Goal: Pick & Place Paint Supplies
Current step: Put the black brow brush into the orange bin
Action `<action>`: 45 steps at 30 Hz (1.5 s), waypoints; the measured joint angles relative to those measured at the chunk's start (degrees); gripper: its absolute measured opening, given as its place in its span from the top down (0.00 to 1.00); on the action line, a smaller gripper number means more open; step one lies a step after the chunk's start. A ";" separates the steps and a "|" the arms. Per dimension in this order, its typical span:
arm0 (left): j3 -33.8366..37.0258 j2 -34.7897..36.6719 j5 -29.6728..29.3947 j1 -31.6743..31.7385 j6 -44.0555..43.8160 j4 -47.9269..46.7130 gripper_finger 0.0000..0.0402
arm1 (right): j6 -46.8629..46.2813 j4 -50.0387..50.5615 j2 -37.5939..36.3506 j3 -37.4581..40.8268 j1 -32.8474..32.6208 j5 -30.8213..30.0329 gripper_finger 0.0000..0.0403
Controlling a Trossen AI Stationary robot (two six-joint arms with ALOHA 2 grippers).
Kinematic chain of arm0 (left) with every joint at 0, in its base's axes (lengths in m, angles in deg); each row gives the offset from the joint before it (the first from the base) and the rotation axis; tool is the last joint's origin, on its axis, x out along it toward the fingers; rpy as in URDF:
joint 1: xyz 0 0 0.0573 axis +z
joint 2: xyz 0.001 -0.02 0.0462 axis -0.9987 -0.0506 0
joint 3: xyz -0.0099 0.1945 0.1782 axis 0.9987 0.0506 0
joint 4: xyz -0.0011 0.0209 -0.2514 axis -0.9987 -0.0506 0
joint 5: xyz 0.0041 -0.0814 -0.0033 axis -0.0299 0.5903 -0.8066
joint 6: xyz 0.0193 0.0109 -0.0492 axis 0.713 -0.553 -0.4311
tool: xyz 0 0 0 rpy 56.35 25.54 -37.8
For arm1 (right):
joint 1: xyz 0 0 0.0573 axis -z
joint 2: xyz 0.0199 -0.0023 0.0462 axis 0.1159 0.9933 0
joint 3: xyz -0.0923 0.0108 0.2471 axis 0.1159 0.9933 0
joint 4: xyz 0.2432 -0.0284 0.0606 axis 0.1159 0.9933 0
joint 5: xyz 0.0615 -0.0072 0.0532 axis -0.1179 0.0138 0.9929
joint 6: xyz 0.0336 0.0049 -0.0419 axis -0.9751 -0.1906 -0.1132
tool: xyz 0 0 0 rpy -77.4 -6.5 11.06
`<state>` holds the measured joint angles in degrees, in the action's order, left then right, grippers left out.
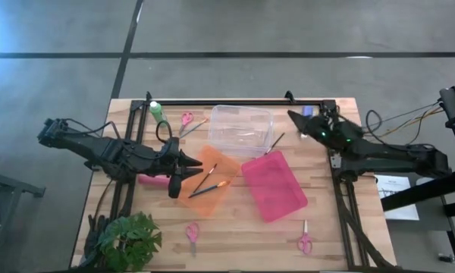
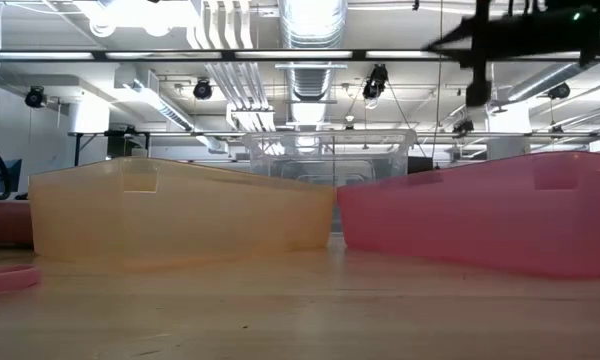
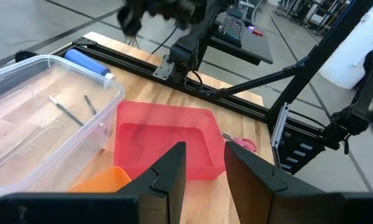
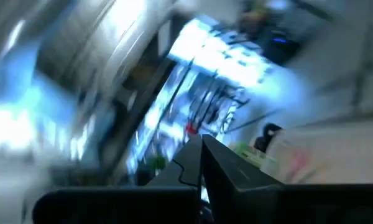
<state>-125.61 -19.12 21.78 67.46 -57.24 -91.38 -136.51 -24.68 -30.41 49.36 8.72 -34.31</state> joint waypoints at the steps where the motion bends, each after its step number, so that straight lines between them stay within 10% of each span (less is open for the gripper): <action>1: 0.00 0.00 0.02 0.00 0.00 0.00 0.70 | 7.05 0.71 -1.08 -1.06 0.00 3.82 0.98; 5: 0.00 0.00 0.85 0.00 -0.24 0.00 0.70 | 36.68 8.62 -3.83 -7.66 -1.27 17.53 0.98; 14: 0.00 0.00 1.53 -0.04 -3.02 0.02 0.70 | 67.20 76.43 3.12 -41.27 -1.81 13.36 0.98; 20: 0.00 0.00 1.53 -0.02 -3.02 0.22 0.70 | 79.11 98.60 13.28 -58.32 -1.61 13.42 0.95; 30: 0.00 0.00 1.51 -0.02 -2.78 -0.06 0.70 | 98.57 108.25 23.25 -70.69 0.59 12.02 0.62; 45: 0.00 0.00 1.51 -0.02 0.47 -1.97 0.70 | 119.71 90.08 24.50 -43.00 11.78 19.11 0.51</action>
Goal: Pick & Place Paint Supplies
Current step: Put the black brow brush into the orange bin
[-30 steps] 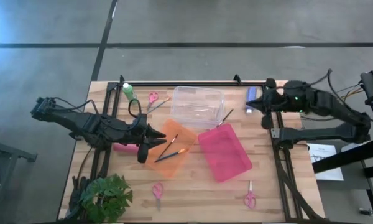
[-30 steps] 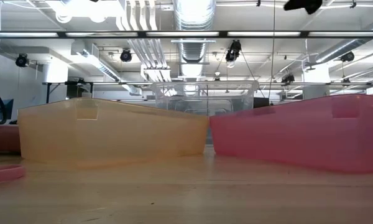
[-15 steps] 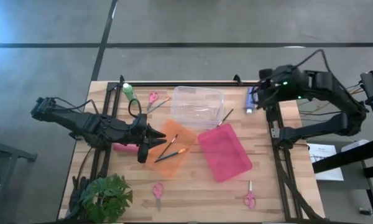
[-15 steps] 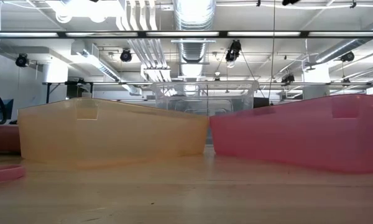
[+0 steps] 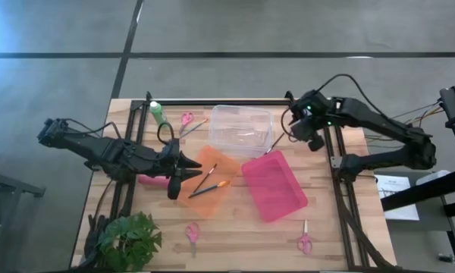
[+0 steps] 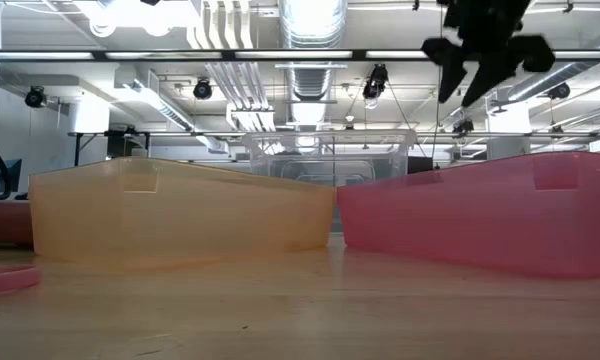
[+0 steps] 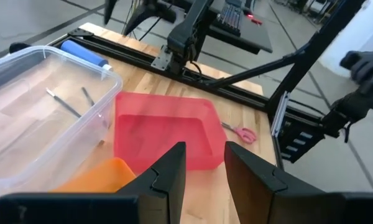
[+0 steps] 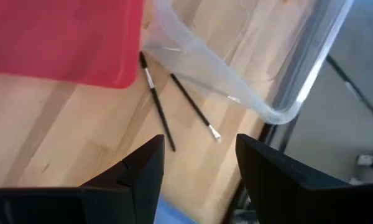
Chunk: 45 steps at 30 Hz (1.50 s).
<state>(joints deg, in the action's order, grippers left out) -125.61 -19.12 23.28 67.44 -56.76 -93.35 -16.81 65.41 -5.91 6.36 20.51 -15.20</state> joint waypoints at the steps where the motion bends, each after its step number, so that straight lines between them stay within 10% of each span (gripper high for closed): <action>1: 0.00 0.00 0.00 0.00 0.62 0.02 0.70 | -0.22 -1.91 0.02 1.78 1.37 1.11 0.51; 15: 0.00 0.00 -0.16 0.40 0.64 0.62 0.70 | -1.52 -17.87 0.96 18.68 15.57 16.87 0.51; 32: -0.04 0.00 -1.51 5.25 -1.98 6.86 0.70 | 4.25 -41.30 8.73 29.55 17.65 14.39 0.51; 45: -0.04 0.00 -0.61 5.22 -3.48 6.65 0.70 | 2.28 -40.16 18.18 25.79 19.43 15.67 0.51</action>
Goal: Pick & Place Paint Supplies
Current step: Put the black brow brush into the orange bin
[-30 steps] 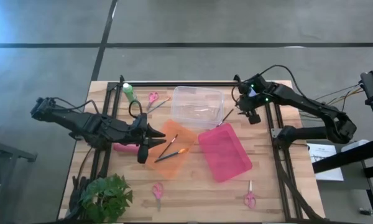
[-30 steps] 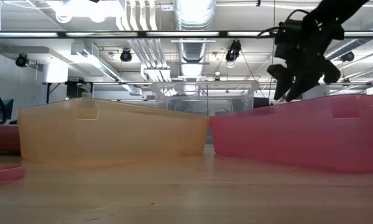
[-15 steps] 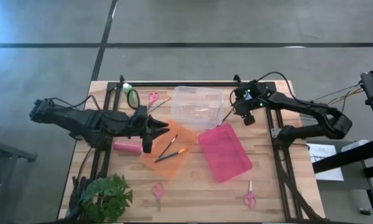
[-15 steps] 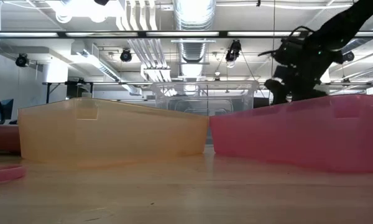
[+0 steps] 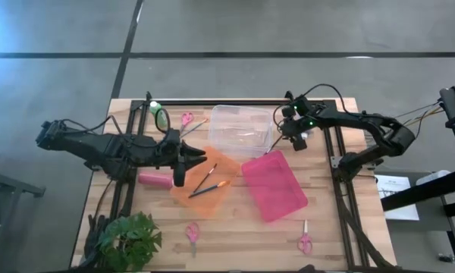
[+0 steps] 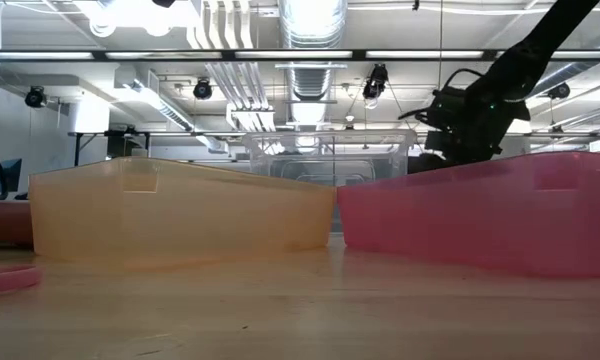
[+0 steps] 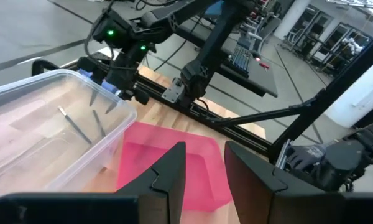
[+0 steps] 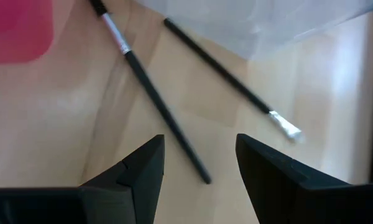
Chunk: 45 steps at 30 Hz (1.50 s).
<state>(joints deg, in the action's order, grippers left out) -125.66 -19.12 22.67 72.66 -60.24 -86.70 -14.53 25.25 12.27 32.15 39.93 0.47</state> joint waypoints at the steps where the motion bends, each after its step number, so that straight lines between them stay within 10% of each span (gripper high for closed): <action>1: 0.00 0.00 0.40 0.00 0.00 -0.03 0.70 | 0.22 0.00 0.62 0.02 -0.02 0.00 0.51; 45: 0.00 1.11 5.57 -0.13 -1.06 -2.30 0.70 | -10.72 6.03 8.60 -3.85 -2.21 -4.65 0.52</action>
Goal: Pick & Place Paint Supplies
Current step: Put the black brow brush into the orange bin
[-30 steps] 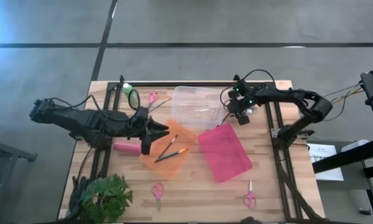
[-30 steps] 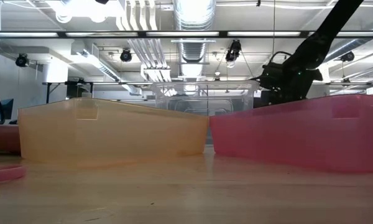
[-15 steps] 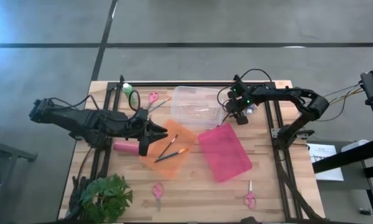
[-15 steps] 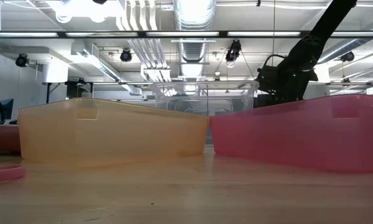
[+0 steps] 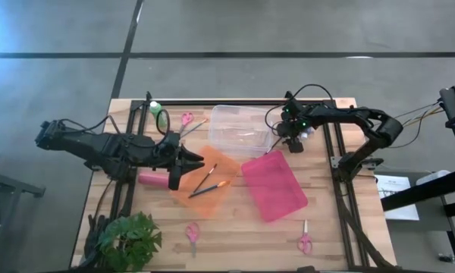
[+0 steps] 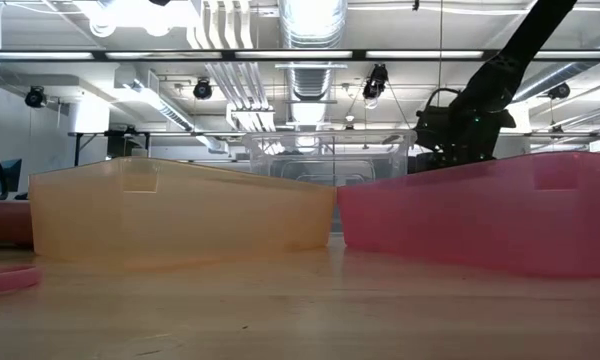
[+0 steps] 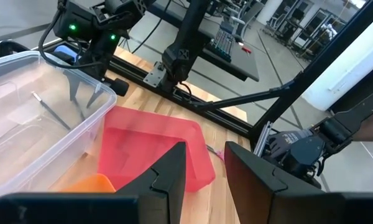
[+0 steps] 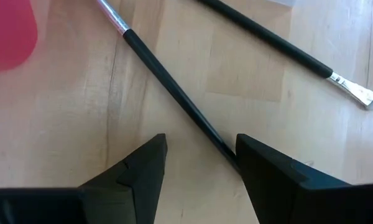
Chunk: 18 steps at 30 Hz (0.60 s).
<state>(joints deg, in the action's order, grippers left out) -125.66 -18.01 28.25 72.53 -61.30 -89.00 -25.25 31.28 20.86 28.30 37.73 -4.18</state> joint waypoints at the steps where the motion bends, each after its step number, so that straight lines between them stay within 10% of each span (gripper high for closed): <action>1: 0.00 0.00 -0.01 0.00 0.00 0.00 0.70 | -0.17 0.01 0.00 0.00 0.00 0.03 0.52; 18: 0.00 0.00 0.00 0.00 -0.40 0.04 0.70 | -9.16 7.73 -1.18 0.74 0.00 0.26 0.51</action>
<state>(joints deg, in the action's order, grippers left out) -125.66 -18.01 28.25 72.53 -61.70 -88.96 -34.41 39.01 19.68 29.05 37.73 -3.92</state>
